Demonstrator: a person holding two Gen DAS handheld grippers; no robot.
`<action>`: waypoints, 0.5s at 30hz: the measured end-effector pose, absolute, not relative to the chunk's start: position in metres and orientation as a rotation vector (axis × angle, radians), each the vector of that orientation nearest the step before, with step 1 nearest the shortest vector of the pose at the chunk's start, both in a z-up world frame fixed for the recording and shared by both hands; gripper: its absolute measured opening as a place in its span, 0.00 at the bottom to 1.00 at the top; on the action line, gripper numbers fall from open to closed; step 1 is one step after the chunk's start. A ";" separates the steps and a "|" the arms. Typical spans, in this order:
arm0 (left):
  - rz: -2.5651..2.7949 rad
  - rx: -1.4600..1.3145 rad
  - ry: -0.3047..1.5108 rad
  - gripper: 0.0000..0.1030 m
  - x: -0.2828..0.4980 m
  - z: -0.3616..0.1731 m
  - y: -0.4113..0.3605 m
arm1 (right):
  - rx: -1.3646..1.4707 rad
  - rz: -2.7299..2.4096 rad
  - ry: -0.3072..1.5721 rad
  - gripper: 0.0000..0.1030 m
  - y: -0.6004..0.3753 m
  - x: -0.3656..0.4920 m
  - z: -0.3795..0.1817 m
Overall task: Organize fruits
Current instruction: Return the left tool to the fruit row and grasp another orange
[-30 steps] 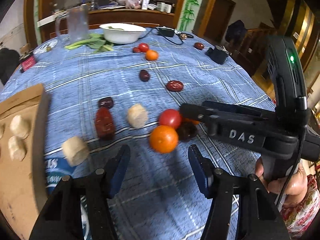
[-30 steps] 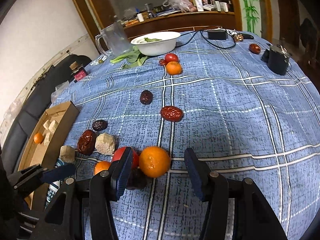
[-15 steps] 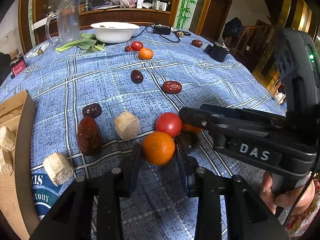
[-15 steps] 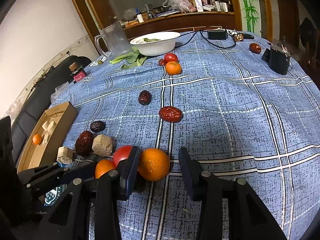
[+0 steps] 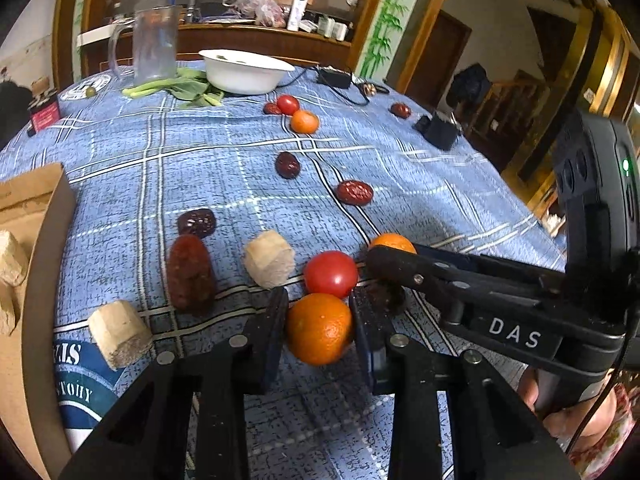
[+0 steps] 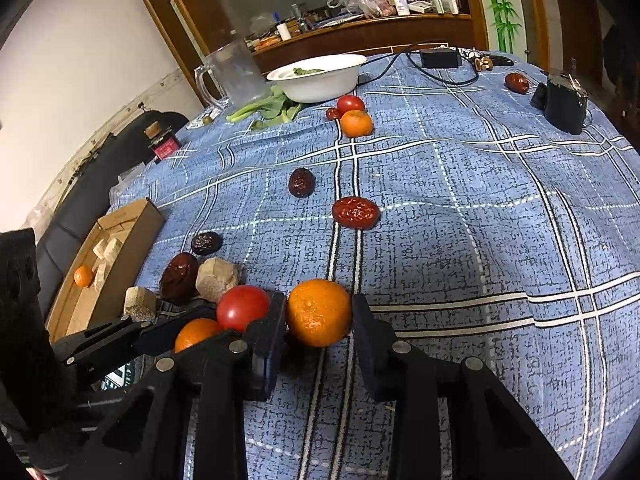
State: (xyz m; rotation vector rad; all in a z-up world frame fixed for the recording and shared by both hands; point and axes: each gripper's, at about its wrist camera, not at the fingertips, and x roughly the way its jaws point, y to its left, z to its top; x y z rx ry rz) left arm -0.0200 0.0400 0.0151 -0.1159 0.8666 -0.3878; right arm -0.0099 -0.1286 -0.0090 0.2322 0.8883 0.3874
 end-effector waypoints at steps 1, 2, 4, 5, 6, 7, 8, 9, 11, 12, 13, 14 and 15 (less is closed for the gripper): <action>-0.384 -0.120 0.862 0.29 -0.021 0.016 0.041 | 0.231 0.385 0.882 0.33 -0.129 -0.011 -0.008; -0.379 -0.122 0.856 0.29 -0.022 0.017 0.042 | 0.229 0.381 0.878 0.33 -0.129 -0.011 -0.008; -0.370 -0.118 0.846 0.29 -0.023 0.018 0.041 | 0.229 0.374 0.872 0.33 -0.129 -0.011 -0.008; -0.364 -0.115 0.838 0.29 -0.025 0.019 0.042 | 0.229 0.369 0.868 0.33 -0.129 -0.011 -0.007; -0.360 -0.114 0.833 0.29 -0.026 0.020 0.042 | 0.230 0.367 0.864 0.33 -0.130 -0.012 -0.007; -0.357 -0.112 0.828 0.29 -0.028 0.021 0.042 | 0.231 0.364 0.859 0.33 -0.130 -0.012 -0.007; -0.353 -0.110 0.821 0.29 -0.030 0.022 0.043 | 0.232 0.359 0.854 0.33 -0.131 -0.012 -0.006; -0.350 -0.109 0.817 0.29 -0.032 0.023 0.044 | 0.233 0.356 0.853 0.33 -0.132 -0.012 -0.006; -0.341 -0.111 0.803 0.29 -0.039 0.026 0.048 | 0.242 0.348 0.851 0.33 -0.134 -0.012 -0.007; -0.339 -0.116 0.796 0.29 -0.042 0.028 0.050 | 0.249 0.344 0.848 0.33 -0.135 -0.012 -0.007; -0.341 -0.126 0.786 0.29 -0.048 0.030 0.053 | 0.254 0.340 0.846 0.33 -0.137 -0.012 -0.007; -0.347 -0.144 0.775 0.29 -0.056 0.033 0.058 | 0.261 0.335 0.845 0.33 -0.139 -0.012 -0.007; -0.353 -0.160 0.770 0.29 -0.062 0.036 0.062 | 0.269 0.332 0.845 0.33 -0.140 -0.012 -0.007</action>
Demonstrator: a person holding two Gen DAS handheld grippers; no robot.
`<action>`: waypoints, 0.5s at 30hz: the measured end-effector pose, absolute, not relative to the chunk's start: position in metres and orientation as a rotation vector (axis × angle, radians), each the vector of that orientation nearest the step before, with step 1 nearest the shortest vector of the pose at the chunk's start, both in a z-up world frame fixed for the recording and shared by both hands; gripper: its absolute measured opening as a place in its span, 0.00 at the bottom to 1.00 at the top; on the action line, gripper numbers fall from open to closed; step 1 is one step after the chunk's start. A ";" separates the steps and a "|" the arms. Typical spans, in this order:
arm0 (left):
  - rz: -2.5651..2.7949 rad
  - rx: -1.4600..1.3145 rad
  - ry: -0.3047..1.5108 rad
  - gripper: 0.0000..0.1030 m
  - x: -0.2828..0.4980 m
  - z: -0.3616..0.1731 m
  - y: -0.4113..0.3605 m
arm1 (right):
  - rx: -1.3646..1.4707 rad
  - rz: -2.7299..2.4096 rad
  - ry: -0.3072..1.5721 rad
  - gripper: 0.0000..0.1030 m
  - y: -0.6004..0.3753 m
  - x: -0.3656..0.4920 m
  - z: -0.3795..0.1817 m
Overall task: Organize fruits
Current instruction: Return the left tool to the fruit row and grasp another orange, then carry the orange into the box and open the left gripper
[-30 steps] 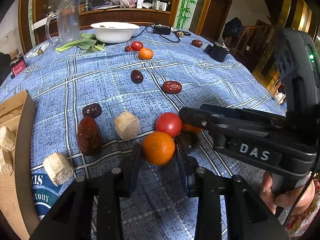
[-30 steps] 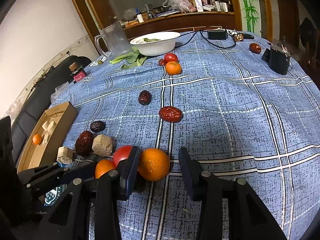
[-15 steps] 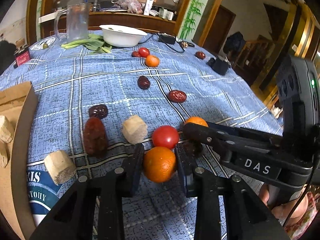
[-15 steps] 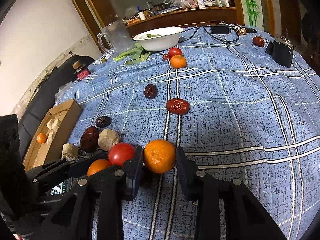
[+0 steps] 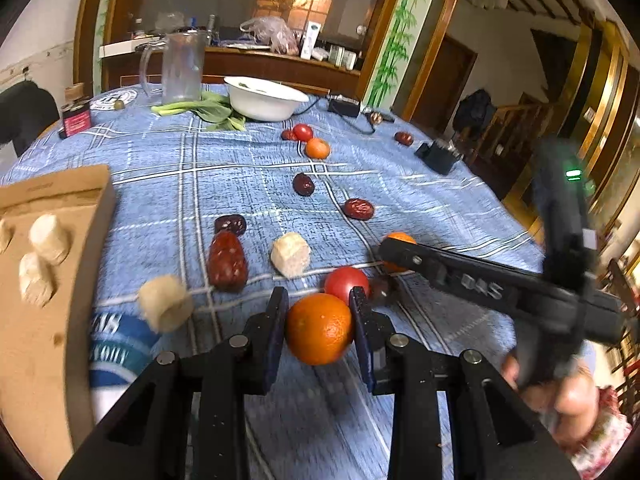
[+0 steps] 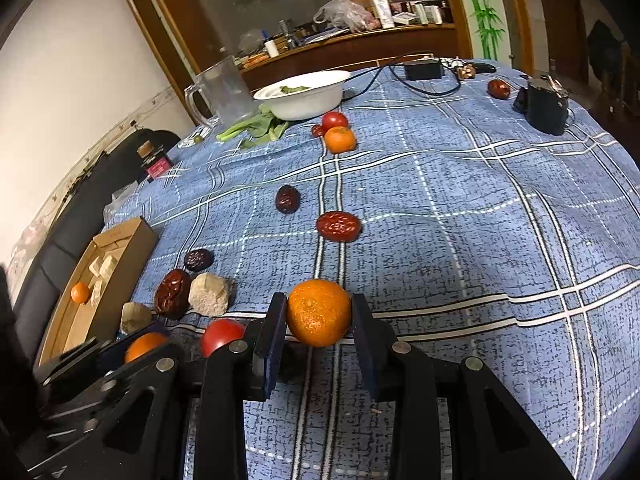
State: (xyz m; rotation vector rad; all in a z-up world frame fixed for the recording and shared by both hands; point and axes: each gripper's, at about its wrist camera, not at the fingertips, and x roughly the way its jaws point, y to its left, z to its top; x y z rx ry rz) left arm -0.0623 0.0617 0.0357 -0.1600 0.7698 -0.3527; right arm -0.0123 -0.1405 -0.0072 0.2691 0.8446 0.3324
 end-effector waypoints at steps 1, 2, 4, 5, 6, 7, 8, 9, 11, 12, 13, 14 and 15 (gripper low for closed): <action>-0.359 -0.177 0.766 0.29 -0.069 0.038 0.066 | 0.275 0.330 0.844 0.33 -0.142 -0.013 -0.007; -0.366 -0.199 0.758 0.29 -0.079 0.042 0.072 | 0.277 0.328 0.843 0.33 -0.142 -0.013 -0.007; -0.365 -0.222 0.748 0.29 -0.092 0.047 0.082 | 0.267 0.321 0.834 0.33 -0.142 -0.016 -0.006; -0.362 -0.243 0.739 0.29 -0.103 0.051 0.092 | 0.258 0.315 0.828 0.33 -0.141 -0.018 -0.005; -0.358 -0.256 0.731 0.29 -0.109 0.054 0.099 | 0.239 0.305 0.821 0.33 -0.139 -0.021 -0.004; -0.350 -0.265 0.722 0.29 -0.116 0.058 0.107 | 0.219 0.295 0.815 0.33 -0.137 -0.025 -0.002; -0.327 -0.272 0.707 0.29 -0.125 0.063 0.119 | 0.201 0.286 0.809 0.33 -0.136 -0.028 -0.001; -0.309 -0.277 0.698 0.29 -0.131 0.066 0.127 | 0.174 0.268 0.797 0.33 -0.134 -0.033 0.002; -0.259 -0.295 0.676 0.29 -0.144 0.072 0.150 | 0.156 0.263 0.780 0.33 -0.132 -0.044 0.007; -0.237 -0.305 0.668 0.29 -0.148 0.073 0.160 | 0.163 0.274 0.774 0.33 -0.130 -0.051 0.010; -0.204 -0.319 0.658 0.29 -0.154 0.074 0.174 | 0.166 0.282 0.770 0.33 -0.129 -0.055 0.012; -0.179 -0.332 0.652 0.29 -0.157 0.074 0.185 | 0.164 0.294 0.763 0.33 -0.125 -0.060 0.017; -0.159 -0.343 0.649 0.29 -0.158 0.074 0.193 | 0.154 0.312 0.754 0.33 -0.118 -0.065 0.022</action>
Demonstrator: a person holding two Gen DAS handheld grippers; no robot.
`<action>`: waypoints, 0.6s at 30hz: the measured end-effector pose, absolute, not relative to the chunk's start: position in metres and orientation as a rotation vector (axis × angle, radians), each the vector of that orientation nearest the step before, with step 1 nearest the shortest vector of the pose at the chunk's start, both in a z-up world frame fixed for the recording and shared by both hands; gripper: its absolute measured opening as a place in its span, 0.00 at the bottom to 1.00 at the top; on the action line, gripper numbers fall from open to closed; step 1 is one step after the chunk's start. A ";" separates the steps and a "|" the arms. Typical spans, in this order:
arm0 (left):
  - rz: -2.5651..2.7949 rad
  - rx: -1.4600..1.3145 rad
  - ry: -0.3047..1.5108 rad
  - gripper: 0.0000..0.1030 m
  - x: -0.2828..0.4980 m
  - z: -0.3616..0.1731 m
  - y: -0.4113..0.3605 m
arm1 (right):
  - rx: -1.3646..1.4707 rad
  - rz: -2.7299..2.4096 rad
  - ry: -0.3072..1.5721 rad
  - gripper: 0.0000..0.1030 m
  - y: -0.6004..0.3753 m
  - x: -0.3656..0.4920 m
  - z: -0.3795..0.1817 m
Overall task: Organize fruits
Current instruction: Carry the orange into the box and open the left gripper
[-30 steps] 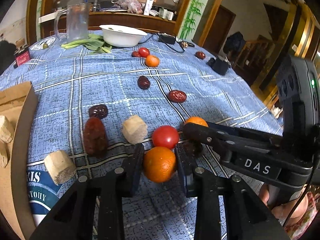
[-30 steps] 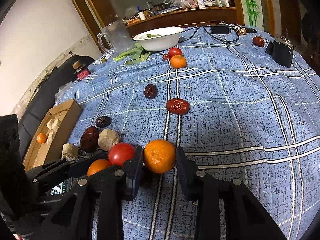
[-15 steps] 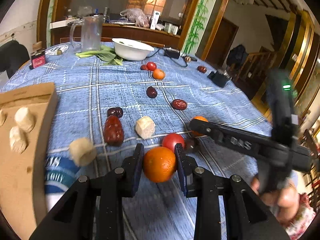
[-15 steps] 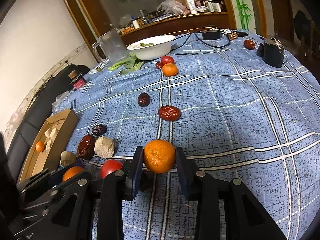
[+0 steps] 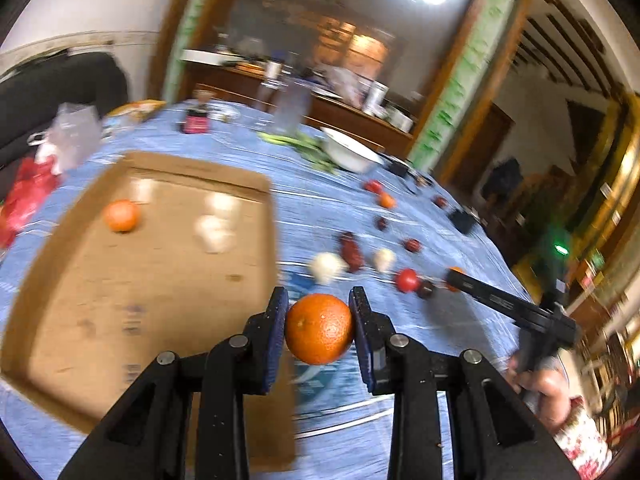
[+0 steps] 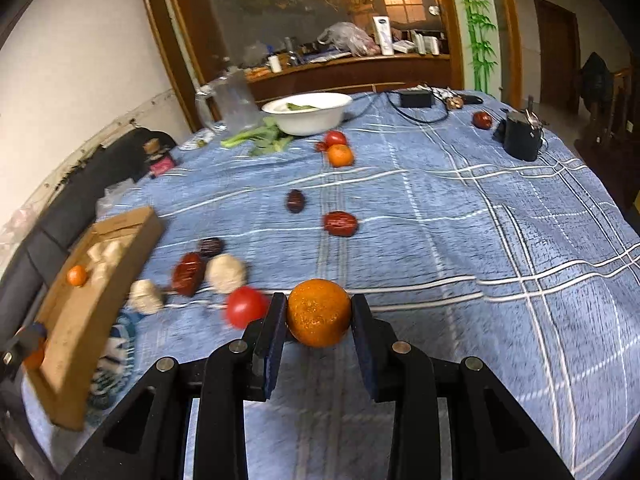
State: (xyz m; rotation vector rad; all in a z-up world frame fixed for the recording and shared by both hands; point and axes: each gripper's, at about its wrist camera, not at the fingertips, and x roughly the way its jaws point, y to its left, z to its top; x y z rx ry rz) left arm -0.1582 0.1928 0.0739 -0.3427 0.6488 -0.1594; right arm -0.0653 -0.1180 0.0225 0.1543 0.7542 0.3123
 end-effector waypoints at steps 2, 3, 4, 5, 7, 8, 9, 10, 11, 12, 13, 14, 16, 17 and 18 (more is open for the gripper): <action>-0.118 -0.362 0.638 0.29 -0.162 0.074 0.211 | 0.129 0.348 0.738 0.33 -0.103 -0.071 0.034; -0.090 -0.371 0.632 0.29 -0.164 0.074 0.222 | 0.116 0.378 0.727 0.33 -0.092 -0.075 0.041; -0.069 -0.376 0.628 0.29 -0.165 0.074 0.230 | 0.106 0.405 0.721 0.34 -0.083 -0.077 0.047; -0.037 -0.380 0.627 0.29 -0.166 0.075 0.242 | 0.095 0.427 0.718 0.34 -0.074 -0.079 0.052; 0.014 -0.376 0.636 0.29 -0.164 0.075 0.260 | 0.065 0.476 0.713 0.34 -0.052 -0.084 0.060; 0.036 -0.371 0.652 0.30 -0.162 0.073 0.268 | 0.050 0.502 0.712 0.34 -0.040 -0.086 0.063; 0.053 -0.365 0.672 0.30 -0.159 0.072 0.274 | 0.039 0.525 0.717 0.34 -0.028 -0.088 0.065; 0.066 -0.360 0.698 0.30 -0.154 0.070 0.280 | 0.031 0.552 0.725 0.34 -0.018 -0.089 0.065; 0.081 -0.352 0.739 0.30 -0.147 0.066 0.289 | 0.024 0.577 0.734 0.34 -0.007 -0.090 0.064; 0.091 -0.348 0.762 0.30 -0.143 0.063 0.294 | 0.017 0.603 0.748 0.34 0.006 -0.090 0.062; 0.101 -0.344 0.783 0.30 -0.138 0.061 0.299 | 0.013 0.617 0.756 0.34 0.014 -0.090 0.060; 0.114 -0.342 0.811 0.30 -0.130 0.059 0.306 | 0.009 0.639 0.772 0.34 0.026 -0.088 0.058; 0.122 -0.343 0.841 0.30 -0.121 0.057 0.315 | 0.006 0.664 0.795 0.34 0.042 -0.084 0.054; 0.130 -0.341 0.865 0.30 -0.114 0.055 0.320 | 0.001 0.676 0.808 0.34 0.052 -0.082 0.052; 0.134 -0.339 0.879 0.30 -0.109 0.053 0.322 | -0.009 0.687 0.818 0.34 0.063 -0.080 0.050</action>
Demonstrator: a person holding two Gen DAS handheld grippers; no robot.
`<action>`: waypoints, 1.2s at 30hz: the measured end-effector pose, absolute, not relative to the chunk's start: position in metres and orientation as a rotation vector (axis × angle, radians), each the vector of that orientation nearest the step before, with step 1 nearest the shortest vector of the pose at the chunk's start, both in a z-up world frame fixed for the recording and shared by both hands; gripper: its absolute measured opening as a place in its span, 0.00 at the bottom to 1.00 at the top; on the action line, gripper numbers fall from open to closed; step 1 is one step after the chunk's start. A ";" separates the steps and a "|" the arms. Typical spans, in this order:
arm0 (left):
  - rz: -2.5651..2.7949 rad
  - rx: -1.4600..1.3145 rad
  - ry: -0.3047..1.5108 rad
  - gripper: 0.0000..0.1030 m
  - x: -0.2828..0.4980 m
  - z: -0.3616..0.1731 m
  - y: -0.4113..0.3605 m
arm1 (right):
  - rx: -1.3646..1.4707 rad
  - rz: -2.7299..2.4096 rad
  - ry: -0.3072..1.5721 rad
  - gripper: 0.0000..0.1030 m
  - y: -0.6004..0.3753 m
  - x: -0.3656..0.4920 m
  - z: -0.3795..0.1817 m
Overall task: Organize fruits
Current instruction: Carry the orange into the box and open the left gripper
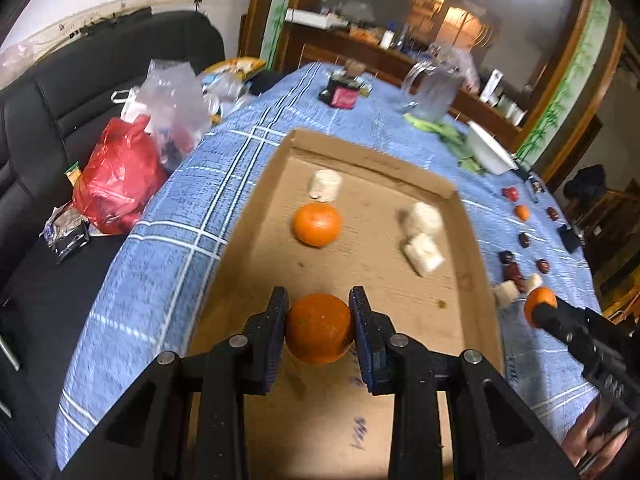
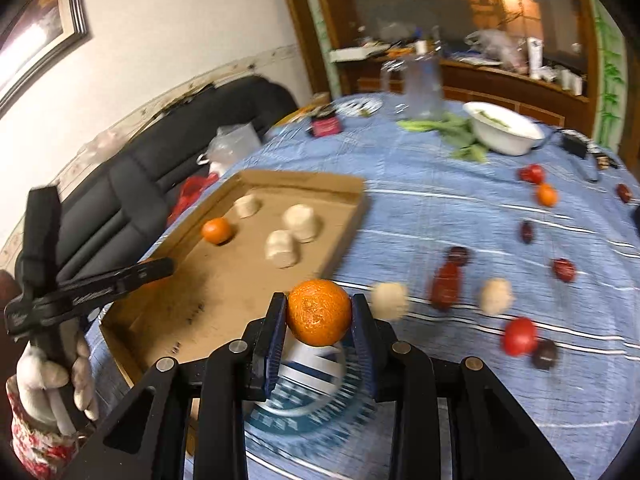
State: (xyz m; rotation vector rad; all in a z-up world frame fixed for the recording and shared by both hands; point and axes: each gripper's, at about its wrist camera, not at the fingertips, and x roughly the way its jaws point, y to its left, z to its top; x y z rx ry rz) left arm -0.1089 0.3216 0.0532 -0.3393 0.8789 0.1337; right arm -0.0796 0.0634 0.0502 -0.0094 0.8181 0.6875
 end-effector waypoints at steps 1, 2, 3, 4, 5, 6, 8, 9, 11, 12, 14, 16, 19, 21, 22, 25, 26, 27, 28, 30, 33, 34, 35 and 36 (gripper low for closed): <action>0.136 -0.337 0.897 0.30 -0.102 0.051 0.323 | -0.024 0.696 0.827 0.34 0.073 -0.078 0.048; 0.137 -0.331 0.915 0.30 -0.097 0.047 0.324 | -0.035 0.702 0.834 0.34 0.081 -0.076 0.046; 0.139 -0.325 0.926 0.30 -0.093 0.046 0.324 | -0.046 0.709 0.845 0.34 0.089 -0.074 0.044; 0.142 -0.319 0.936 0.30 -0.091 0.044 0.324 | -0.053 0.717 0.860 0.34 0.097 -0.071 0.040; 0.143 -0.312 0.952 0.30 -0.086 0.041 0.324 | -0.057 0.721 0.873 0.34 0.104 -0.067 0.037; 0.141 -0.310 0.962 0.30 -0.083 0.038 0.323 | -0.064 0.723 0.885 0.34 0.110 -0.064 0.034; 0.137 -0.311 0.984 0.30 -0.076 0.033 0.321 | -0.086 0.723 0.911 0.34 0.124 -0.058 0.025; 0.135 -0.308 0.987 0.30 -0.075 0.033 0.320 | -0.092 0.723 0.921 0.34 0.127 -0.056 0.023; 0.132 -0.304 0.999 0.30 -0.072 0.031 0.317 | -0.098 0.722 0.945 0.34 0.134 -0.051 0.016; 0.132 -0.306 1.001 0.30 -0.071 0.031 0.318 | -0.100 0.719 0.952 0.34 0.137 -0.049 0.014; 0.135 -0.312 1.007 0.30 -0.069 0.030 0.320 | -0.119 0.713 0.941 0.34 0.141 -0.046 0.013; 0.135 -0.314 1.008 0.30 -0.068 0.029 0.320 | -0.122 0.717 0.946 0.34 0.143 -0.044 0.013; 0.135 -0.312 1.011 0.30 -0.068 0.029 0.320 | -0.138 0.715 0.943 0.34 0.146 -0.044 0.012; 0.135 -0.314 1.012 0.30 -0.067 0.029 0.320 | -0.148 0.718 0.939 0.35 0.150 -0.046 0.011; 0.135 -0.314 1.012 0.30 -0.066 0.029 0.319 | -0.151 0.720 0.939 0.35 0.151 -0.046 0.010; 0.134 -0.317 1.011 0.30 -0.066 0.029 0.320 | -0.158 0.722 0.937 0.35 0.155 -0.049 0.009; 0.129 -0.323 1.008 0.31 -0.066 0.029 0.320 | -0.159 0.720 0.933 0.35 0.155 -0.050 0.009; 0.125 -0.330 1.004 0.31 -0.067 0.030 0.321 | -0.155 0.721 0.931 0.36 0.154 -0.051 0.009; 0.117 -0.344 1.000 0.34 -0.068 0.030 0.322 | -0.151 0.724 0.931 0.38 0.154 -0.050 0.009; 0.108 -0.367 0.988 0.39 -0.070 0.033 0.323 | -0.142 0.732 0.924 0.44 0.153 -0.051 0.011; 0.125 -0.359 0.948 0.53 -0.077 0.044 0.320 | -0.138 0.726 0.898 0.53 0.150 -0.054 0.016; 0.127 -0.357 0.935 0.53 -0.080 0.047 0.320 | -0.132 0.728 0.893 0.53 0.148 -0.055 0.018; 0.128 -0.359 0.918 0.53 -0.085 0.052 0.319 | -0.122 0.731 0.888 0.53 0.146 -0.056 0.020; 0.129 -0.364 0.907 0.53 -0.087 0.055 0.319 | -0.108 0.732 0.882 0.53 0.142 -0.057 0.022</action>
